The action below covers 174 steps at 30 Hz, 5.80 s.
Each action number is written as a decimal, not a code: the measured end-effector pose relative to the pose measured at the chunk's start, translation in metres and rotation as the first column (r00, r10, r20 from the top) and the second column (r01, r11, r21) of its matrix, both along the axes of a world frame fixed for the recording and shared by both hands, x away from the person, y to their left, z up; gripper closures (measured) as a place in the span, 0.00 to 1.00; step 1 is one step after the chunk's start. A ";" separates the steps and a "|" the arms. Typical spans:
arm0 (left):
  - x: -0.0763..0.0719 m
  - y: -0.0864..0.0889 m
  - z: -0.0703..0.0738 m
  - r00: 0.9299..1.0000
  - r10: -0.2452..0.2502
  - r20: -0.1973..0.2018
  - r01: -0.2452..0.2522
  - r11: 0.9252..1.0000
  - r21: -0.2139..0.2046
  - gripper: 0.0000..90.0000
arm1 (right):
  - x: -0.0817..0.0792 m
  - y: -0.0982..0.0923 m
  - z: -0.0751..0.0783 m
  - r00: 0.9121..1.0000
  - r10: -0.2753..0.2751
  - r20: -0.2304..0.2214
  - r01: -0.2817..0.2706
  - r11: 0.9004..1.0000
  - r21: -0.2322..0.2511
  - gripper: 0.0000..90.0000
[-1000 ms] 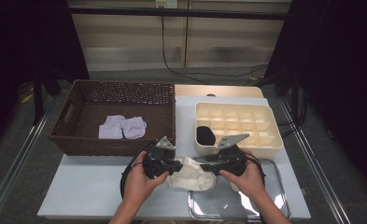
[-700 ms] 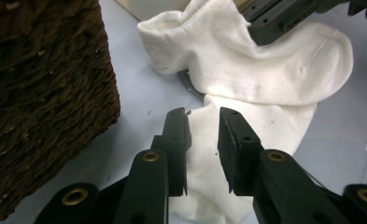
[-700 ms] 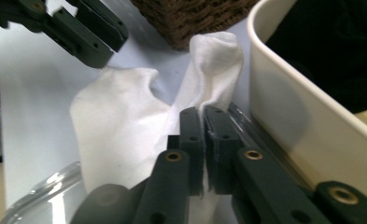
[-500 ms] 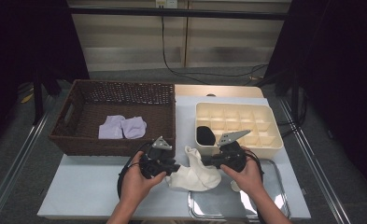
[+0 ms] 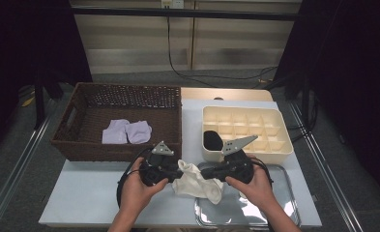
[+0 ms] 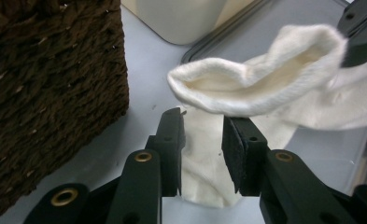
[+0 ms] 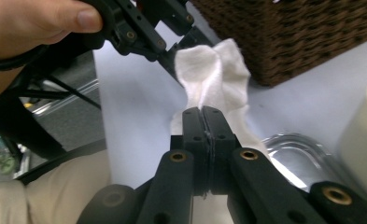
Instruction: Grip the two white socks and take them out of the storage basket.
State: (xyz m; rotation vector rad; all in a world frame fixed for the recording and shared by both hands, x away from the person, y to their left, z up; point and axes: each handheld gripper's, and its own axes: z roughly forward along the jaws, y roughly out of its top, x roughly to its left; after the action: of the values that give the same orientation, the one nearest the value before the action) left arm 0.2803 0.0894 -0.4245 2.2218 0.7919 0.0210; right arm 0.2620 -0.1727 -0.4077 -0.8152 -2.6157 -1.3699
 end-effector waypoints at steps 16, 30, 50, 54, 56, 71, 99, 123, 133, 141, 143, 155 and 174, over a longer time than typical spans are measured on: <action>0.014 -0.013 -0.013 1.000 -0.014 0.021 0.013 1.000 0.029 0.67 | 0.030 -0.031 -0.041 0.978 -0.205 0.038 0.208 0.972 -0.106 0.77; 0.016 -0.027 -0.024 0.999 -0.041 -0.014 0.042 0.996 0.074 0.67 | -0.018 -0.002 -0.029 0.992 -0.081 0.092 0.090 0.992 -0.089 0.69; 0.005 0.003 -0.032 0.995 -0.034 -0.089 0.044 0.991 0.124 0.94 | -0.014 -0.014 -0.053 0.998 -0.039 0.056 0.053 0.962 -0.268 1.00; 0.004 0.007 -0.031 0.997 -0.022 -0.078 0.030 0.994 0.102 0.91 | -0.013 -0.019 -0.050 0.996 -0.040 0.079 0.062 0.951 -0.303 1.00; 0.003 0.013 -0.031 0.997 -0.009 -0.076 0.018 0.994 0.111 0.83 | -0.011 -0.023 -0.048 0.996 -0.050 0.079 0.072 0.947 -0.312 1.00; 0.000 0.018 -0.040 0.995 0.024 -0.100 -0.013 0.995 0.103 0.83 | 0.026 0.026 -0.044 0.986 -0.130 0.108 0.146 0.975 -0.166 0.70; -0.002 0.011 -0.037 0.995 0.006 -0.100 0.009 0.989 0.147 0.97 | 0.038 0.033 -0.058 0.980 -0.175 0.097 0.187 0.973 -0.136 0.75; -0.001 0.016 -0.032 0.995 0.005 -0.097 0.008 0.991 0.135 0.97 | 0.036 0.023 -0.061 0.975 -0.194 0.104 0.210 0.963 -0.170 1.00; 0.000 0.015 -0.031 0.995 0.016 -0.096 -0.004 0.992 0.123 0.97 | 0.024 0.026 -0.067 0.971 -0.175 0.165 0.206 0.959 -0.194 0.63; 0.000 0.016 -0.030 0.995 0.016 -0.103 -0.004 0.993 0.116 0.97 | 0.022 0.026 -0.066 0.975 -0.156 0.159 0.183 0.966 -0.180 0.95; 0.000 0.016 -0.030 0.994 0.009 -0.109 0.005 0.992 0.123 0.97 | 0.022 0.025 -0.067 0.978 -0.157 0.137 0.178 0.972 -0.156 0.95; 0.002 0.016 -0.033 0.990 0.010 -0.138 0.007 0.993 0.119 0.98 | 0.028 0.013 -0.059 0.981 -0.178 0.082 0.185 0.979 -0.086 0.97; 0.002 0.014 -0.033 0.988 -0.001 -0.157 0.017 0.995 0.102 1.00 | 0.023 -0.007 -0.061 0.983 -0.174 0.053 0.178 0.981 -0.072 0.94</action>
State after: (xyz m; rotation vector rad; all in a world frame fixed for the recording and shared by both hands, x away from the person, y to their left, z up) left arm 0.2826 0.1032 -0.4577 2.3462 0.8838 -0.1213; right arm 0.2854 -0.1795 -0.4689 -1.0615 -2.7021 -1.3515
